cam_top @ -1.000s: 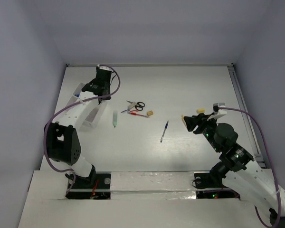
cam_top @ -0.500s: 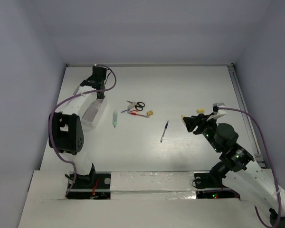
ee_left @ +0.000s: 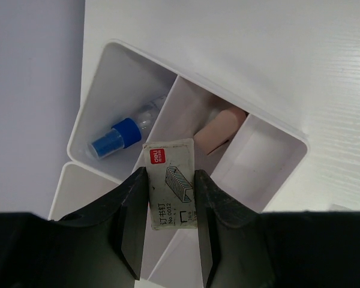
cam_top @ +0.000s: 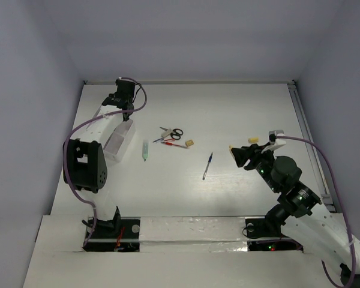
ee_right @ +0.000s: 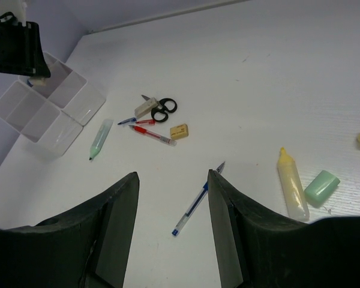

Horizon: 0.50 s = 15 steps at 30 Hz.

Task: Sort the stationery into containers
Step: Place the stationery in the storage box.

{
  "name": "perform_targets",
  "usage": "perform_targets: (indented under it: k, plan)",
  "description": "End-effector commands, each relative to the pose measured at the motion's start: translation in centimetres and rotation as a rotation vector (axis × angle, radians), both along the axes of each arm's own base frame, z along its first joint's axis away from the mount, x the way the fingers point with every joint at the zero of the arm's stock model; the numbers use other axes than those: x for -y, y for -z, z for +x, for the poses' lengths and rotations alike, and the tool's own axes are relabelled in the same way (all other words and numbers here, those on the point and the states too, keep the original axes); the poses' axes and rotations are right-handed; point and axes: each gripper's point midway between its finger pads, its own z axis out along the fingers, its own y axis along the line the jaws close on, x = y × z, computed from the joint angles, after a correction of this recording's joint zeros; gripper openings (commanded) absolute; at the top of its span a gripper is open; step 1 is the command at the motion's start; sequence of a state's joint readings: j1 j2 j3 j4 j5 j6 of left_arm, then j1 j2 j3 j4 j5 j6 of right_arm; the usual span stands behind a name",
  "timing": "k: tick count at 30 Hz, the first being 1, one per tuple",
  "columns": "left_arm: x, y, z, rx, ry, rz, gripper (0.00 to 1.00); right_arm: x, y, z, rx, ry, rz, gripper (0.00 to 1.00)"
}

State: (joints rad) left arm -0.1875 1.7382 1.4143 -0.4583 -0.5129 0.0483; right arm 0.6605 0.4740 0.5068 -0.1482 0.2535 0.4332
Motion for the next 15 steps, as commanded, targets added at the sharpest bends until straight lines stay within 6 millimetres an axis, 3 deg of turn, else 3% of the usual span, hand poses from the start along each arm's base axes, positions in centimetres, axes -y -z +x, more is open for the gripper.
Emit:
perform_targets:
  k: [1,15]
  plan:
    - [-1.4,-1.6,0.3,0.021,-0.04,0.069,0.08,-0.1,-0.9,0.0,0.042,-0.01,0.011,0.55]
    - [-2.5,-0.8,-0.5,-0.001,-0.05,0.14,0.15,0.0,-0.9,0.0,0.044,-0.007,0.01,0.55]
